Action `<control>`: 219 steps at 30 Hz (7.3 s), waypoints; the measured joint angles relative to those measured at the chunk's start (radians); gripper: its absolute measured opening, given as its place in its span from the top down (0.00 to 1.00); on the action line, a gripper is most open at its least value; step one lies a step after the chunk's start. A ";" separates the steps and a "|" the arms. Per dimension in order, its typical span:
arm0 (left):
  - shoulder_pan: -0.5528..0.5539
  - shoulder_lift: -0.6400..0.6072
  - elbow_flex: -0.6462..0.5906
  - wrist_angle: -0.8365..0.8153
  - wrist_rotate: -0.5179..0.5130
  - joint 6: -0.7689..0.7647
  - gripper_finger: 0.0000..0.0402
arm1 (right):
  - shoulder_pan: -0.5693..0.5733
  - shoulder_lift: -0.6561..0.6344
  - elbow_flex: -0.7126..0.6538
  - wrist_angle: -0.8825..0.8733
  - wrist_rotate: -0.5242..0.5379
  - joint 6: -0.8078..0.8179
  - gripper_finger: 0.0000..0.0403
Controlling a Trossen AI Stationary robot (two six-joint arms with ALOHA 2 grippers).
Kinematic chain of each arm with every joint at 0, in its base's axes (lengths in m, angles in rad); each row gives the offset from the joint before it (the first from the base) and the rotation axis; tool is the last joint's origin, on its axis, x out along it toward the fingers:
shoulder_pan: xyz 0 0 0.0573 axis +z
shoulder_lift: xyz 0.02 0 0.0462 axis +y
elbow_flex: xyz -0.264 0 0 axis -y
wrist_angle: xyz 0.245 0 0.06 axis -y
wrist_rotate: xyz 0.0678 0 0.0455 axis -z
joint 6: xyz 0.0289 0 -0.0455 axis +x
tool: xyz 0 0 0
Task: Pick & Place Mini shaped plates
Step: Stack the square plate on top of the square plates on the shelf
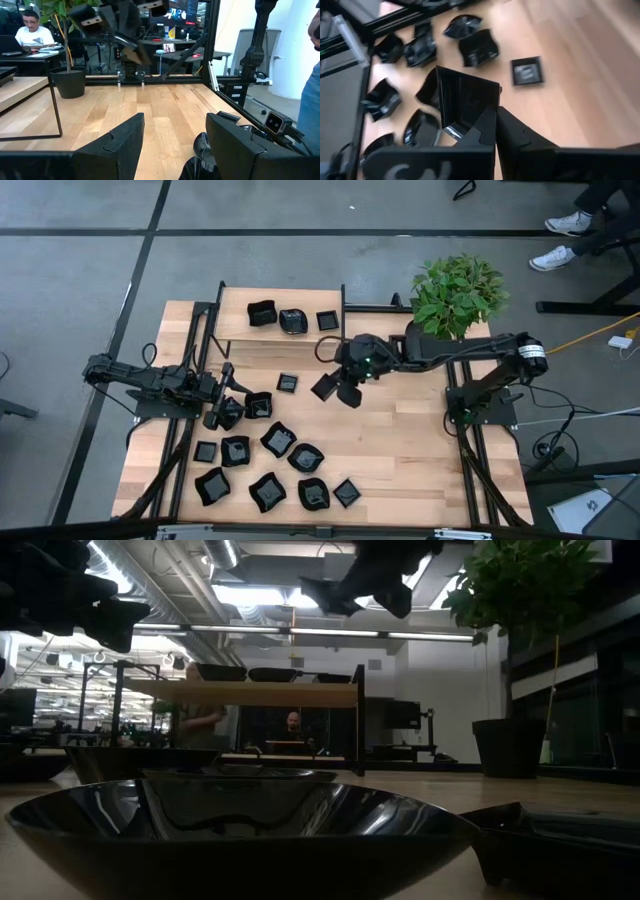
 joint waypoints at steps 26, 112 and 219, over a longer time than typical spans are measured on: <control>0.000 0.000 0.000 0.000 0.000 0.000 0.48 | -0.217 0.017 0.000 0.200 0.284 0.066 0.99; 0.000 0.000 0.000 0.000 0.000 0.000 0.48 | -0.390 0.122 0.034 0.147 0.209 0.174 0.79; 0.000 0.000 0.000 0.000 0.000 0.000 0.48 | -0.454 0.176 0.069 0.142 -0.069 0.230 0.72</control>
